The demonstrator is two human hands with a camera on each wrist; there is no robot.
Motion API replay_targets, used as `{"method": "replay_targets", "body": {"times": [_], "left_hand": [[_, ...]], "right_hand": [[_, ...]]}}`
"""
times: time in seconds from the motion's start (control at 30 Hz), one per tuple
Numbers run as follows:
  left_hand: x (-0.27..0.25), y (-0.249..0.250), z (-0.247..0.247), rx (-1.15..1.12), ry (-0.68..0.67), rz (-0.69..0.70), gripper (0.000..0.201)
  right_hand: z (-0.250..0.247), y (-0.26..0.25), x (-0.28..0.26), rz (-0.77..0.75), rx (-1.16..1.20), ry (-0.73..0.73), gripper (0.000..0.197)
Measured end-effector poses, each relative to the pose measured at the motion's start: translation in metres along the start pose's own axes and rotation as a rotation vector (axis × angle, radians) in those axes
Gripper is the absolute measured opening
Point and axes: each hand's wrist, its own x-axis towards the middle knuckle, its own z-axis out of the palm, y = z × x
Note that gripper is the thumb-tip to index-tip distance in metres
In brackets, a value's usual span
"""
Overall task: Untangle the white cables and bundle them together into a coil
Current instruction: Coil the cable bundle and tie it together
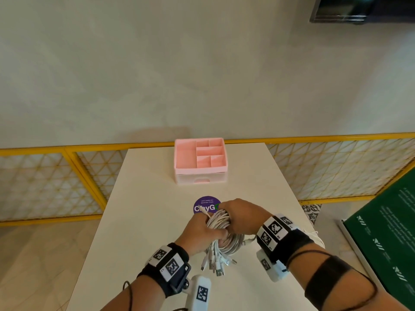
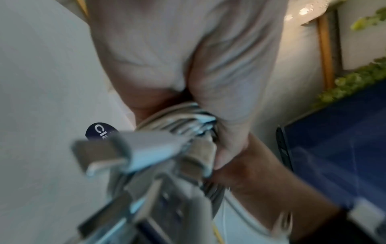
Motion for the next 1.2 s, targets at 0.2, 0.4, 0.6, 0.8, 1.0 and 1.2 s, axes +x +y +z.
{"method": "replay_targets", "body": {"times": [0.2,0.4,0.6,0.8,1.0,1.2], "left_hand": [[-0.003,0.001,-0.003,-0.525,-0.083,-0.181,0.028],[-0.005,-0.002,0.003,-0.703,-0.115,-0.232,0.023],[-0.006,0.001,-0.008,-0.382,-0.173,-0.176,0.023],[0.000,0.006,-0.012,-0.124,-0.209,-0.181,0.020],[-0.003,0.001,-0.009,-0.204,-0.196,-0.222,0.017],[0.000,-0.006,-0.024,-0.453,0.003,-0.298,0.012]], "right_hand": [[0.017,0.008,-0.015,0.014,0.671,0.210,0.040],[0.027,0.007,-0.010,0.064,0.849,0.290,0.043],[0.029,0.007,-0.010,0.010,0.327,0.179,0.027],[0.027,0.000,-0.006,-0.084,0.052,0.075,0.029],[0.030,0.001,-0.009,-0.109,0.168,0.055,0.048],[0.025,0.018,-0.014,0.051,0.604,0.080,0.048]]}}
